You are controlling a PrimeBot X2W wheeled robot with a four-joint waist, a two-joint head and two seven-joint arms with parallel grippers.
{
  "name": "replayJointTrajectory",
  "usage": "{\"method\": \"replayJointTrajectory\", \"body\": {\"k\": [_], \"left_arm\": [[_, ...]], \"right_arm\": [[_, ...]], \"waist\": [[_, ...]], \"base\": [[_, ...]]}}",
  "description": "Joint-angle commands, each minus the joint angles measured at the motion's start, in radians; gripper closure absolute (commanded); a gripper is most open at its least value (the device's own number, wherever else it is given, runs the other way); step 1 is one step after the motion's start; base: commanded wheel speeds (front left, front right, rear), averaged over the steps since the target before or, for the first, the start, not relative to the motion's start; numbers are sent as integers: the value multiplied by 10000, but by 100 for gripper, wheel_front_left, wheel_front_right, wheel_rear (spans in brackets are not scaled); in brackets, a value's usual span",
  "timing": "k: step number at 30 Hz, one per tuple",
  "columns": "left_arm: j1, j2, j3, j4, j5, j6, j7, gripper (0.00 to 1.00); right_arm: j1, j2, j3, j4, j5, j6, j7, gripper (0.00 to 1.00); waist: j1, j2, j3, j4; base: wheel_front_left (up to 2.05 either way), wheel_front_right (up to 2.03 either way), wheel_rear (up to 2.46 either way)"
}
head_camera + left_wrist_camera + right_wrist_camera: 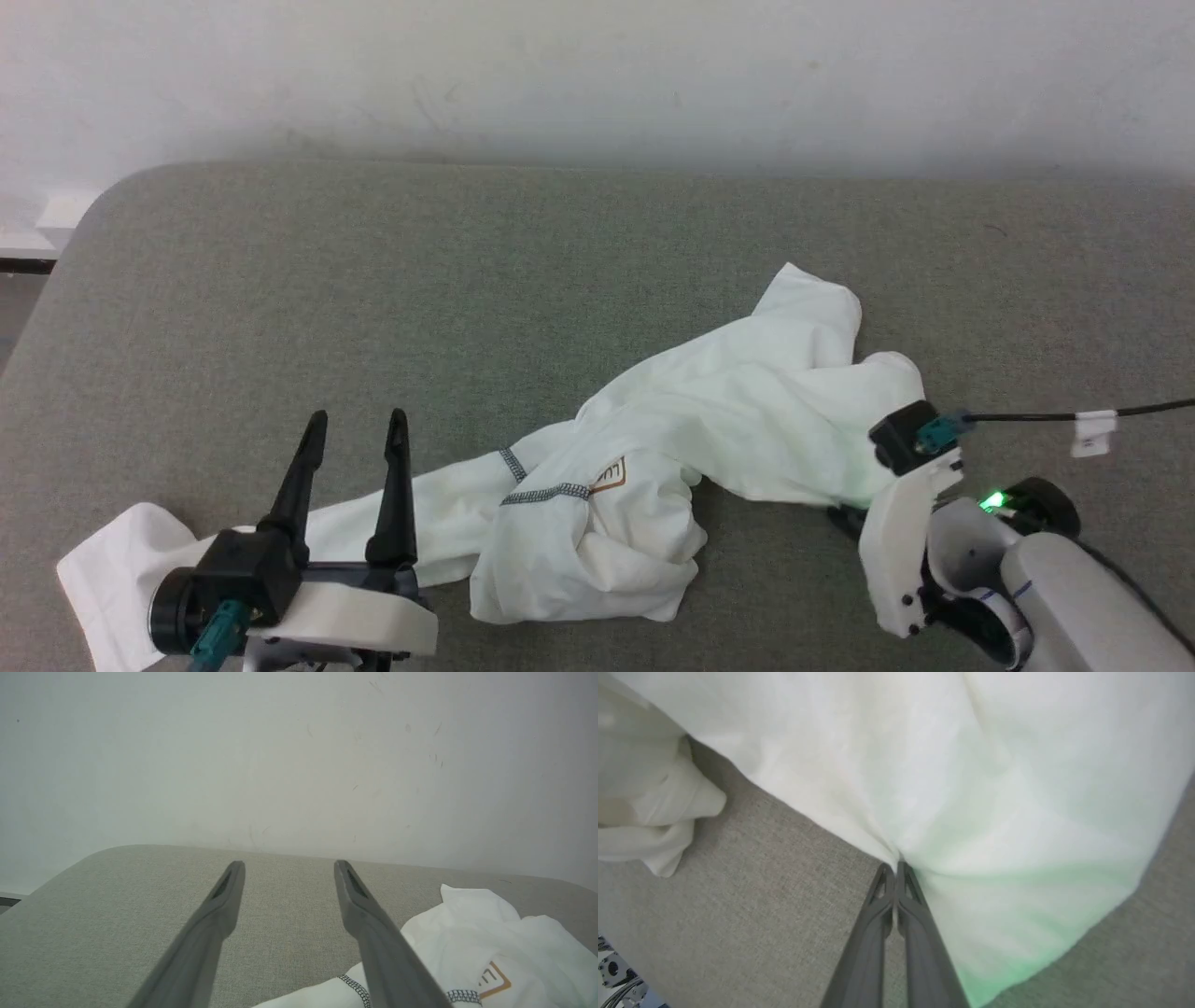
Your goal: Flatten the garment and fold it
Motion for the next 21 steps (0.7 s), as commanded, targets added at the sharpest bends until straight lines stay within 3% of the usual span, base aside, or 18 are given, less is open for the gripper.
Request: {"method": "replayJointTrajectory", "body": {"k": [1, 6, 10, 16, 20, 21], "left_arm": [[-49, -43, 51, 19, 71, 60, -72, 0], [66, -6, 237, -90, 99, 49, -90, 0], [179, 15, 374, -130, 102, 31, -96, 0], [191, 20, 416, 0, 90, -15, -99, 0], [193, 41, 474, 204, 33, -17, -99, 0], [204, 48, 492, 247, 17, -15, -100, 0]], "right_arm": [[132, -55, 2, 1, -29, -15, -176, 100], [293, -754, -1904, -1069, -527, -15, -1385, 100], [969, -1050, -4120, -1504, -1029, -15, -1461, 100], [1943, -827, -7115, -850, -1454, -15, -2067, 100], [2156, -334, -8107, 120, -1835, -15, -3079, 100], [2172, -181, -8115, 286, -1931, -15, -3278, 71]], "waist": [[-1, 1, -78, -117], [-1, 1, -264, -522], [-1, 1, -358, -838], [-1, 1, -261, -1072], [-1, 1, -195, -1130], [-1, 1, -194, -1143]], "base": [[0, 0, 0], [0, 0, 0], [0, 0, 0], [0, 0, 0], [0, 0, 0], [0, 0, 0]]}}
